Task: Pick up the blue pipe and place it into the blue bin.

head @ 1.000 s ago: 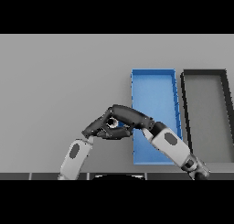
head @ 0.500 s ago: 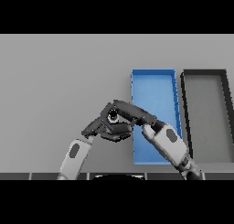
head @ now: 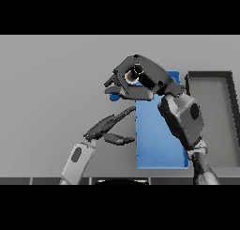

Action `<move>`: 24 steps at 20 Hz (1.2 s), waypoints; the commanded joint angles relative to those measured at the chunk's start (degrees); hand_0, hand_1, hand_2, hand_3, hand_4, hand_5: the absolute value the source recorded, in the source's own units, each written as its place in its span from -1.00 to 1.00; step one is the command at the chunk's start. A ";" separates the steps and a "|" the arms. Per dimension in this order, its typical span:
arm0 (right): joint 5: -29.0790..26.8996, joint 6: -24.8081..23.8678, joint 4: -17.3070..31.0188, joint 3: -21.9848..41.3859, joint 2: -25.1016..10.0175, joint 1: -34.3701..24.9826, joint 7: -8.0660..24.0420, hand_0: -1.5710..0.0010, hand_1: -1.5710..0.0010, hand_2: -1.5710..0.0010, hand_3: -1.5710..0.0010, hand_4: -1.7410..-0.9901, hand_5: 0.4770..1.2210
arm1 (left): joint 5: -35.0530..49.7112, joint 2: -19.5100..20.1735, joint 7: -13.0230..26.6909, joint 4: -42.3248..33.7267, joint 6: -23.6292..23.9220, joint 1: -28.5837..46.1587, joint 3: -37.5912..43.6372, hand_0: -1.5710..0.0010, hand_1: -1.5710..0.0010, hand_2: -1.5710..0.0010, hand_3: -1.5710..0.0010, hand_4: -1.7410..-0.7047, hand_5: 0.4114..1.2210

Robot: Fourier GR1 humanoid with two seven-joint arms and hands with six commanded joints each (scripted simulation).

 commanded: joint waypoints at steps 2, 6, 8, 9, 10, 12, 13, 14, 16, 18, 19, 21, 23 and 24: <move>2.26 0.11 3.41 -3.21 -2.42 -1.77 -0.15 -1.00 -1.00 -1.00 -1.00 -1.00 1.00 | -0.08 0.60 -0.90 -0.11 0.15 -0.06 0.46 1.00 1.00 1.00 1.00 0.64 -0.96; 6.37 1.52 11.26 -9.17 -5.80 -2.16 -0.25 -1.00 -1.00 -1.00 -1.00 -1.00 1.00 | -0.46 0.53 -1.49 1.11 0.21 -0.99 0.57 1.00 1.00 1.00 1.00 0.65 -1.00; 9.06 3.41 14.47 -11.39 -7.57 -0.74 -0.50 -1.00 -1.00 -1.00 -1.00 -1.00 1.00 | -1.02 0.67 -1.68 0.95 0.55 -1.36 0.47 1.00 1.00 1.00 1.00 0.67 -1.00; 9.33 3.67 14.39 -12.23 -7.50 1.26 -0.14 -1.00 -1.00 -1.00 -1.00 -1.00 1.00 | -0.98 1.25 -2.20 0.26 0.26 -0.69 0.36 1.00 1.00 1.00 1.00 0.67 -1.00; 10.03 3.32 14.52 -13.33 -7.61 2.96 0.27 -1.00 -1.00 -1.00 -1.00 -1.00 1.00 | -1.07 1.30 -2.33 0.04 0.37 -0.35 0.27 1.00 1.00 1.00 1.00 0.68 -0.99; 10.97 3.80 12.78 -14.35 -7.15 8.13 1.36 -1.00 -1.00 -1.00 -1.00 -1.00 1.00 | -1.29 0.96 -2.19 0.45 0.55 -0.42 0.07 1.00 1.00 1.00 1.00 0.69 -0.98; 11.07 4.65 11.89 -15.20 -7.62 10.42 2.38 -1.00 -1.00 -1.00 -1.00 -1.00 1.00 | -1.32 1.12 -2.06 0.22 0.65 -0.49 0.21 1.00 1.00 1.00 1.00 0.69 -0.98; 11.70 4.77 11.09 -15.43 -7.43 12.77 2.85 -1.00 -1.00 -1.00 -1.00 -1.00 1.00 | -1.33 0.68 -1.99 -0.12 0.74 -0.20 -0.21 1.00 1.00 1.00 1.00 0.69 -0.98; 12.75 4.88 9.61 -14.35 -7.23 17.74 2.85 -1.00 -1.00 -1.00 -1.00 -1.00 1.00 | -0.67 0.70 -2.17 -0.41 0.24 0.96 -0.33 1.00 1.00 1.00 1.00 0.67 -0.97; 12.75 2.68 8.56 -13.03 -8.44 23.28 2.85 -1.00 -1.00 -1.00 -1.00 -1.00 1.00 | -0.41 0.40 -1.51 -1.17 0.18 1.52 -0.68 1.00 1.00 1.00 1.00 0.67 -0.97; 12.37 0.38 8.59 -11.85 -9.58 24.74 2.85 -1.00 -1.00 -1.00 -1.00 -1.00 1.00 | -0.25 0.28 -0.54 -0.74 0.15 0.88 -0.28 1.00 1.00 1.00 1.00 0.66 -0.97; 11.59 -3.33 7.80 -8.65 -12.52 28.73 2.85 -1.00 -1.00 -1.00 -1.00 -1.00 1.00 | -0.54 1.13 -1.76 -1.01 0.18 1.78 -0.26 1.00 1.00 1.00 1.00 0.66 -0.96; 10.00 -10.19 6.64 -2.27 -16.53 32.08 2.85 -1.00 -1.00 -1.00 -1.00 -1.00 1.00 | -0.14 1.20 -1.78 -1.67 -0.24 2.40 -0.56 1.00 1.00 1.00 1.00 0.65 -0.97; 9.93 -12.44 6.07 -0.44 -17.84 33.81 2.85 -1.00 -1.00 -1.00 -0.92 -1.00 1.00 | -0.29 0.83 -1.70 -1.90 0.13 2.23 -0.72 1.00 1.00 1.00 1.00 0.65 -0.97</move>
